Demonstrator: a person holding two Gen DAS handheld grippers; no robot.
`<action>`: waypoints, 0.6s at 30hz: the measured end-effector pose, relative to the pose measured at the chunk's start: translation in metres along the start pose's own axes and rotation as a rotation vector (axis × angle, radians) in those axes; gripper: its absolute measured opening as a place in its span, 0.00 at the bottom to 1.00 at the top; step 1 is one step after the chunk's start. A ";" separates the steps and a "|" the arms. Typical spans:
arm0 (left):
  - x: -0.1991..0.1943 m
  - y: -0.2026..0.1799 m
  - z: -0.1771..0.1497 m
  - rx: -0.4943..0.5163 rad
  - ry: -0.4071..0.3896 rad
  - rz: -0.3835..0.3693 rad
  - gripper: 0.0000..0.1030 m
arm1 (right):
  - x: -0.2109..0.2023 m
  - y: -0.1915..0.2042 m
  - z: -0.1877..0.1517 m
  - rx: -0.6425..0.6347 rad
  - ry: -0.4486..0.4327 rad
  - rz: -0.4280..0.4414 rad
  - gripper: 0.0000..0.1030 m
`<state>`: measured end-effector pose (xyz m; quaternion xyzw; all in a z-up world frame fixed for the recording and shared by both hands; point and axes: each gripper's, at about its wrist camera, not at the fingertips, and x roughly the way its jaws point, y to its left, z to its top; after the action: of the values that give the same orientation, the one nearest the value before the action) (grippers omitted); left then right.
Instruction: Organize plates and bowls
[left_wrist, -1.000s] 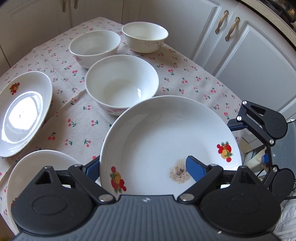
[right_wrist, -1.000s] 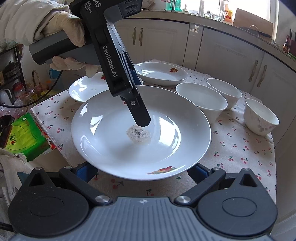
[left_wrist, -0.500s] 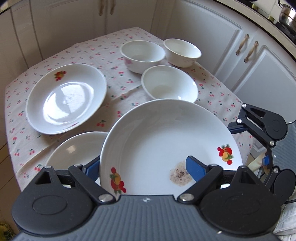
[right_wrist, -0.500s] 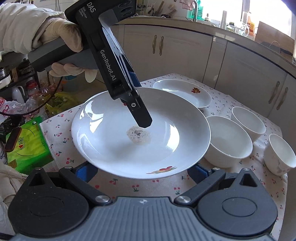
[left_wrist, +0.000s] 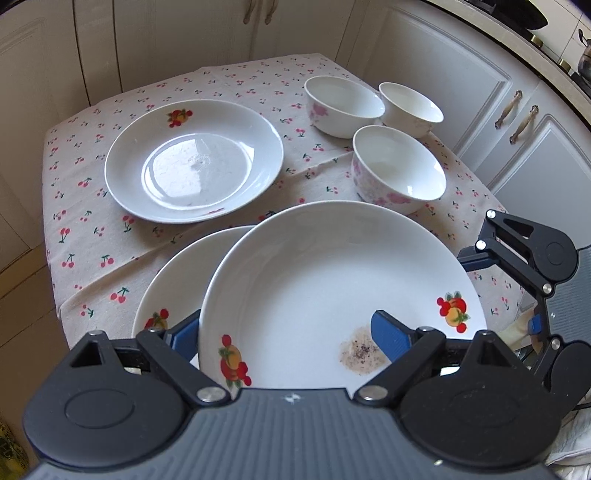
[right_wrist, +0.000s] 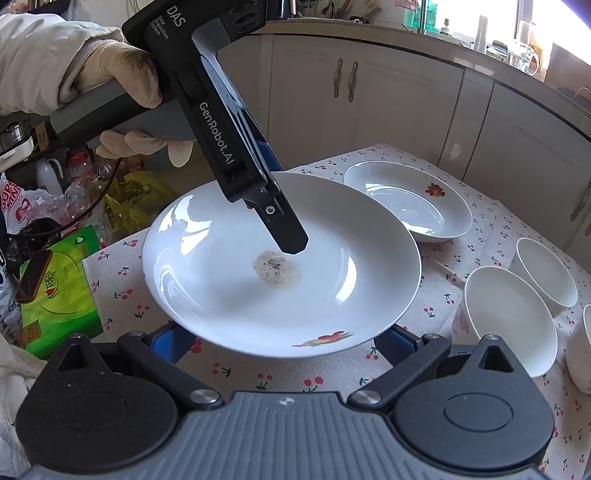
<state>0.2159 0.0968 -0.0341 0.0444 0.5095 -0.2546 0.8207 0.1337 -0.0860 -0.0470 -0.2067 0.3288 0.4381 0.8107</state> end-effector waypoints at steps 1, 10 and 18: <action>0.001 0.002 -0.001 -0.006 0.000 -0.004 0.90 | 0.001 0.001 0.001 0.000 0.004 0.000 1.00; 0.011 0.018 -0.005 -0.021 0.002 -0.037 0.90 | 0.008 0.006 0.007 0.002 0.037 -0.012 1.00; 0.018 0.025 -0.006 -0.030 0.010 -0.043 0.90 | 0.010 0.008 0.013 0.011 0.046 -0.018 1.00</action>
<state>0.2295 0.1138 -0.0575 0.0224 0.5180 -0.2644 0.8132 0.1357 -0.0683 -0.0459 -0.2149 0.3478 0.4242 0.8080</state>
